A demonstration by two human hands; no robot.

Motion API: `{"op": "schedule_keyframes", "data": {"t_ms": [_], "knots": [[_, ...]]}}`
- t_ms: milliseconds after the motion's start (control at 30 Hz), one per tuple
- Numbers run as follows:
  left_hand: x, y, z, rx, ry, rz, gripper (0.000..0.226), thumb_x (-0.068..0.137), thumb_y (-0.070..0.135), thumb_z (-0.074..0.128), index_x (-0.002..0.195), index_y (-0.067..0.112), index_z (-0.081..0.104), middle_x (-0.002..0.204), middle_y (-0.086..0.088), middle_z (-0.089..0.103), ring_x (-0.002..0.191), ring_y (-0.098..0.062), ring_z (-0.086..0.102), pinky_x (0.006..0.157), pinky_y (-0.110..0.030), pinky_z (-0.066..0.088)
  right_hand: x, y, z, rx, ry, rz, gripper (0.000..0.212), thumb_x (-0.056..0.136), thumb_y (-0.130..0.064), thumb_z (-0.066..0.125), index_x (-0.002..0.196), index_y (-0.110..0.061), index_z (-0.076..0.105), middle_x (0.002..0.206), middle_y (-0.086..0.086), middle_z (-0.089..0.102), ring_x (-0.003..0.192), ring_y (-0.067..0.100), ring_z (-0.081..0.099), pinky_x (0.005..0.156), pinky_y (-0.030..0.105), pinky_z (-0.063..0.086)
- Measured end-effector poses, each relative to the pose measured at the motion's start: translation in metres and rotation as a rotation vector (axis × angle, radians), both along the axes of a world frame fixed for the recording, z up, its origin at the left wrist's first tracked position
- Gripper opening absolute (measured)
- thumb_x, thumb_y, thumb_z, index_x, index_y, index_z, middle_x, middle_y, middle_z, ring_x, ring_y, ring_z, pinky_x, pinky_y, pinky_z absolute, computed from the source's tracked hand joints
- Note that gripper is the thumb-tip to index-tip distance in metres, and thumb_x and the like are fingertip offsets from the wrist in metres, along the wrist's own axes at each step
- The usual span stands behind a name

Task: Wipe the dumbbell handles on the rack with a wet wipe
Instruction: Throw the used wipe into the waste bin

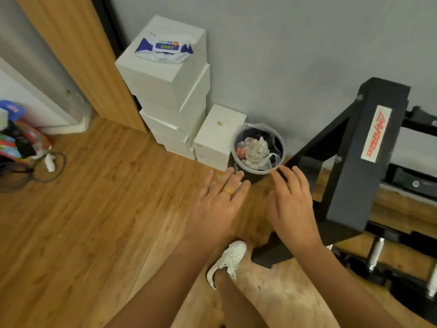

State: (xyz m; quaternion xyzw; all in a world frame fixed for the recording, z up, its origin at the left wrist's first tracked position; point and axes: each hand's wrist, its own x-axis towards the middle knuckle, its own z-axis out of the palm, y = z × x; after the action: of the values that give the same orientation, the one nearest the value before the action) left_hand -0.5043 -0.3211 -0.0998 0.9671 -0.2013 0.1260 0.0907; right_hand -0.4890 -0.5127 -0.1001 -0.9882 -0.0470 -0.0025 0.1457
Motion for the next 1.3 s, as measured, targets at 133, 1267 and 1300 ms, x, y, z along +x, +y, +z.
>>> {"op": "schedule_keyframes", "data": {"t_ms": [133, 1267, 1300], "knots": [[0.059, -0.013, 0.008, -0.021, 0.029, -0.061, 0.052, 0.089, 0.003, 0.038, 0.129, 0.008, 0.071, 0.136, -0.013, 0.067, 0.133, -0.032, 0.059, 0.109, -0.059, 0.046, 0.043, -0.006, 0.003, 0.058, 0.084, -0.066, 0.057, 0.096, -0.008, 0.054, 0.151, -0.014, 0.04, 0.157, 0.008, 0.036, 0.152, 0.027, 0.014, 0.122, 0.045, 0.019], [0.351, -0.121, -0.147, -0.324, 0.615, 0.165, 0.053, 0.111, 0.031, 0.038, 0.161, 0.016, 0.027, 0.152, -0.012, 0.05, 0.134, -0.029, 0.053, 0.107, -0.047, 0.049, 0.249, -0.055, -0.126, 0.418, 0.109, -0.444, 0.053, 0.101, -0.01, 0.042, 0.154, -0.011, 0.034, 0.157, 0.006, 0.035, 0.151, 0.021, 0.015, 0.123, 0.039, 0.02], [0.356, -0.122, -0.156, -0.295, 0.652, 0.181, 0.057, 0.111, 0.036, 0.038, 0.161, 0.013, 0.024, 0.151, -0.015, 0.05, 0.135, -0.031, 0.052, 0.107, -0.05, 0.048, 0.252, -0.056, -0.131, 0.417, 0.118, -0.443, 0.053, 0.101, -0.01, 0.042, 0.154, -0.011, 0.034, 0.157, 0.006, 0.035, 0.151, 0.021, 0.015, 0.123, 0.039, 0.02]]}}
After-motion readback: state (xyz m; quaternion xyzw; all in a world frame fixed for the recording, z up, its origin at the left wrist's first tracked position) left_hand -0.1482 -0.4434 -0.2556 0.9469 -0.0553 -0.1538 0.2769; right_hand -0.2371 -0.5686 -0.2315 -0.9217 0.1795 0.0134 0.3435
